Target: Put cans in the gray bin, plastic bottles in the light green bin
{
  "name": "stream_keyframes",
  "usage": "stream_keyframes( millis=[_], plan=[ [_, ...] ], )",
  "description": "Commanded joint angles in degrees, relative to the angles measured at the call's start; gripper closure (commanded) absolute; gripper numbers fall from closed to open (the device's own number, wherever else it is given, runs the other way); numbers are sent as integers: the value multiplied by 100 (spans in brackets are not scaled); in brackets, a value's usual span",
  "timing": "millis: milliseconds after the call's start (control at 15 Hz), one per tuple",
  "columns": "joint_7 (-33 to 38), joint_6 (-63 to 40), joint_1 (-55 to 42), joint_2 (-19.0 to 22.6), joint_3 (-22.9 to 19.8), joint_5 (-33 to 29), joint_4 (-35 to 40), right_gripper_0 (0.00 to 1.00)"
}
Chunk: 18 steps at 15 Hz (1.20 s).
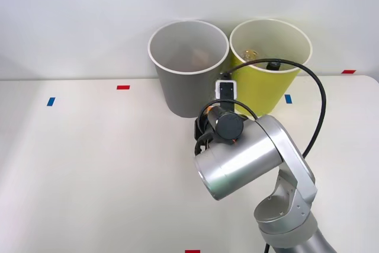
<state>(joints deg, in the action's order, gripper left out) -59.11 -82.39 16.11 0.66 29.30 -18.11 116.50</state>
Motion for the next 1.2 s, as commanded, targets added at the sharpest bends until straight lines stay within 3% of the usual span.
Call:
stream_keyframes(
  millis=[67,400,533,667,933,1200],
  plan=[
    [-1058,531,-257,365,32,150,769,98],
    [-1375,1797,-951,1024,6,897,1929,99],
    [-1383,2394,-978,1033,-12,1125,2008,99],
    [-1419,3036,-899,927,-188,1538,2008,100],
    [-1638,3150,-345,532,-662,2338,1920,100],
    [-2640,3370,525,-136,-1453,3015,901,100]
  ],
)
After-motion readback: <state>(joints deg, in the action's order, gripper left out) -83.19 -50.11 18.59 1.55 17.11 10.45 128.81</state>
